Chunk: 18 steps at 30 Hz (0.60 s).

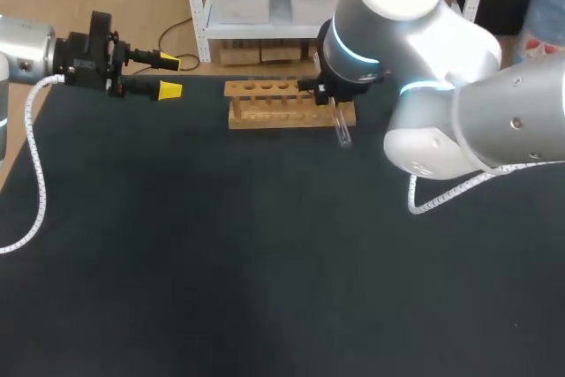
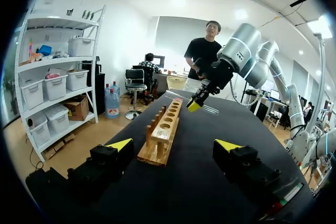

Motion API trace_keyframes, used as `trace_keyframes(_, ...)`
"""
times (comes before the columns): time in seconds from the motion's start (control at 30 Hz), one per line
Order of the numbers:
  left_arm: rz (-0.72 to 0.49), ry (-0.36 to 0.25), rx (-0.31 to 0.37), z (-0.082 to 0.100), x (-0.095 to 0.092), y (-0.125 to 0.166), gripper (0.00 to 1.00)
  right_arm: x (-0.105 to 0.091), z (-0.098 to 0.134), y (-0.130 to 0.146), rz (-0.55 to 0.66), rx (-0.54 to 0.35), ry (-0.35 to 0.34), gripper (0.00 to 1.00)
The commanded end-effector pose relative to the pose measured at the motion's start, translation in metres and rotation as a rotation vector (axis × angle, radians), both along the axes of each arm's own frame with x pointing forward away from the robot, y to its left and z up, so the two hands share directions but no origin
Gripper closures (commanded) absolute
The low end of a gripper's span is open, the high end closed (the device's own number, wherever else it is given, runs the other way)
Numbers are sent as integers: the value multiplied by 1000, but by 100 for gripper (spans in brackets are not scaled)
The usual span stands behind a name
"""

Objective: Grasp the test tube, adjust it, and insert it.

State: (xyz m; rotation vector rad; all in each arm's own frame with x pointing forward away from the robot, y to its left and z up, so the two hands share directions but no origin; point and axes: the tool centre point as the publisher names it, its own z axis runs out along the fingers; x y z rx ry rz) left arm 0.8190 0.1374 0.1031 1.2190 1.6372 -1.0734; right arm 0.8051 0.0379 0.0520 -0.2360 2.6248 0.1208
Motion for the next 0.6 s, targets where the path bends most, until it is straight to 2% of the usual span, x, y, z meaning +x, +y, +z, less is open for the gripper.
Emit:
trace_keyframes(0.03,-1,-2,-1,-1,0,0,0,5,-3,2,3,-1,10,100)
trace_keyframes(0.6,-1,-2,-1,-1,0,0,0,9,-15,3,21,7,48,100)
